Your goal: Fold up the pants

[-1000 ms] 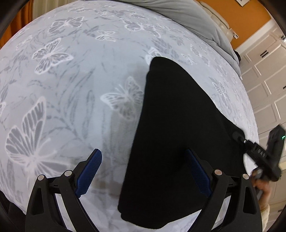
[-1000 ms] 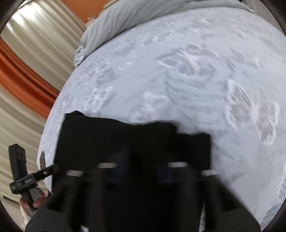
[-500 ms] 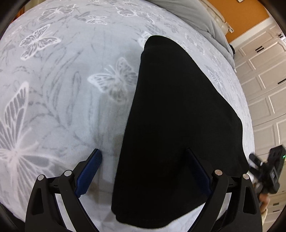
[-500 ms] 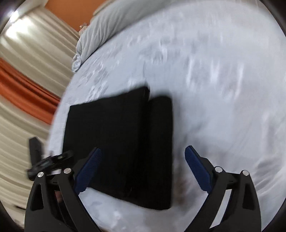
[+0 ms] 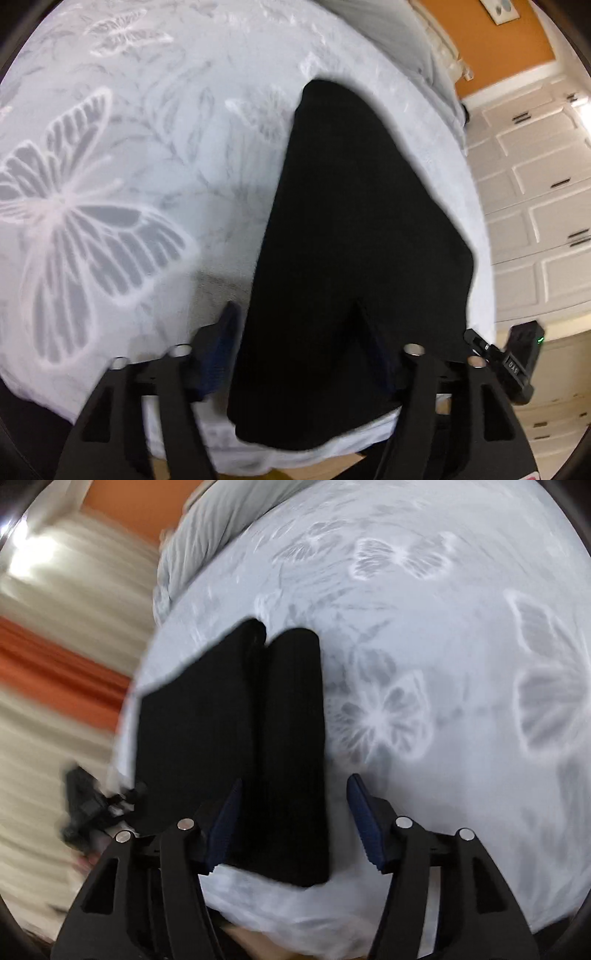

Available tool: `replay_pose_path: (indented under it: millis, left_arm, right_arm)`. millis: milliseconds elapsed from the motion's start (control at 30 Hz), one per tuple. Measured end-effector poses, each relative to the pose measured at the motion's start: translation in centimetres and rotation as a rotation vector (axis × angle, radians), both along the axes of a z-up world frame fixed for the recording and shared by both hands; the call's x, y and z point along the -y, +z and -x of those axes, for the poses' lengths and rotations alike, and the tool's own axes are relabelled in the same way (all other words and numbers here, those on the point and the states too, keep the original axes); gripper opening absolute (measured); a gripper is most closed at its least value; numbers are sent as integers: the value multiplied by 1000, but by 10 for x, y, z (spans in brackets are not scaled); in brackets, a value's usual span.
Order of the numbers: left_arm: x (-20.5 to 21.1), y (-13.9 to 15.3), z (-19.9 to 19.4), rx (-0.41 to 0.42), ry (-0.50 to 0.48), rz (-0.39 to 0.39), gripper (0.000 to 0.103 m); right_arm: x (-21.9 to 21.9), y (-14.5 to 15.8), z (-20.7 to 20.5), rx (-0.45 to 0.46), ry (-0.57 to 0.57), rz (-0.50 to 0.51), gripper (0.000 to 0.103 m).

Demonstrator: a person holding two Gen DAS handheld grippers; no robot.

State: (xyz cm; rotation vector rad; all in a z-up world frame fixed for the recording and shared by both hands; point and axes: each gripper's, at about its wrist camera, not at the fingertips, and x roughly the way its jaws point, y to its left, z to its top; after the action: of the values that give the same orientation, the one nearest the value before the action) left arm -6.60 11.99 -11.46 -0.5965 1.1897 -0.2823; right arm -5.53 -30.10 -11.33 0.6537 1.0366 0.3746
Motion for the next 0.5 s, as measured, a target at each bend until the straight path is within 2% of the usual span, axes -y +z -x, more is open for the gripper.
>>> replay_pose_path:
  millis: [33, 67, 100, 167, 200, 267, 333, 400, 467, 500]
  left_arm:
    - [-4, 7, 2, 35, 6, 18, 87]
    - [-13, 13, 6, 80, 46, 37, 87]
    - [-20, 14, 8, 87, 81, 51, 87]
    - [-30, 6, 7, 43, 112, 134, 87]
    - [-32, -3, 5, 3, 118, 185, 87]
    - [-27, -14, 3, -49, 110, 221, 87]
    - [-15, -17, 1, -54, 81, 201, 87]
    - [4, -15, -5, -30, 41, 148, 87]
    - [19, -18, -10, -12, 13, 100, 85]
    - [27, -15, -13, 5, -5, 63, 75]
  right_arm:
    - [4, 4, 2, 25, -24, 13, 57]
    - [7, 5, 1, 23, -35, 16, 57]
    - [11, 3, 1, 17, -51, 6, 56]
    - [16, -5, -3, -15, -86, -10, 54]
    - [15, -10, -4, -28, -78, -22, 48]
    - [8, -18, -10, -51, -30, -78, 47]
    - [-2, -23, -17, -67, 6, -92, 51]
    - [-13, -25, -26, -73, 9, -88, 53]
    - [-19, -22, -31, -56, 19, -59, 47]
    - [-21, -16, -30, -38, 26, -45, 38]
